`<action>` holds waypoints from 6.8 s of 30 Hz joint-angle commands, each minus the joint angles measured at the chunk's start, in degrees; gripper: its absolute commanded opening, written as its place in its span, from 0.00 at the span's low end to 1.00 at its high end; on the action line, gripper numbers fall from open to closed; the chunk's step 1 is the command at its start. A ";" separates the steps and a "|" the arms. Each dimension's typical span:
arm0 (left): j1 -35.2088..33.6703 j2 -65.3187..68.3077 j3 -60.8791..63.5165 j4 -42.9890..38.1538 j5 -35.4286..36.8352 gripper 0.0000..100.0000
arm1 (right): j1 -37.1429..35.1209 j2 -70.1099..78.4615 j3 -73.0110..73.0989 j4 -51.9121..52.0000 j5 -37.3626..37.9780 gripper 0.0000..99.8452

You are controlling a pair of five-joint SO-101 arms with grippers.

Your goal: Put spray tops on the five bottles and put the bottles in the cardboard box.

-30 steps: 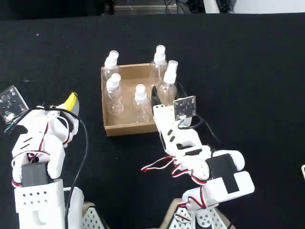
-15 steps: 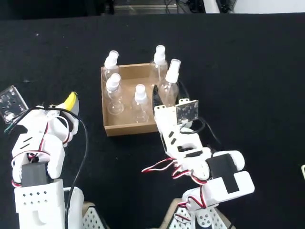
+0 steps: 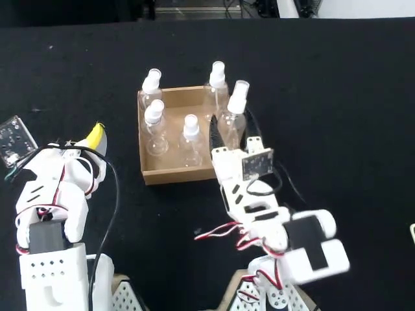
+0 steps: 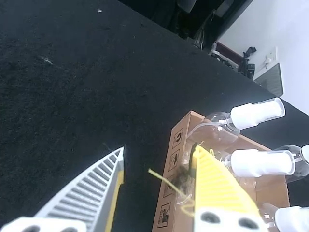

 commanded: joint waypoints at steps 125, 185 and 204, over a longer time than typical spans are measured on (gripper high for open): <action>-0.31 -0.62 24.84 -19.52 0.09 0.21 | 45.89 -6.37 -33.19 68.22 5.36 0.35; -0.66 -0.62 25.19 -19.34 0.09 0.21 | 1.14 -65.71 -19.12 104.09 -4.57 0.01; -0.66 -0.62 25.10 -19.34 0.09 0.21 | 0.88 -47.52 -13.67 85.27 -3.52 0.01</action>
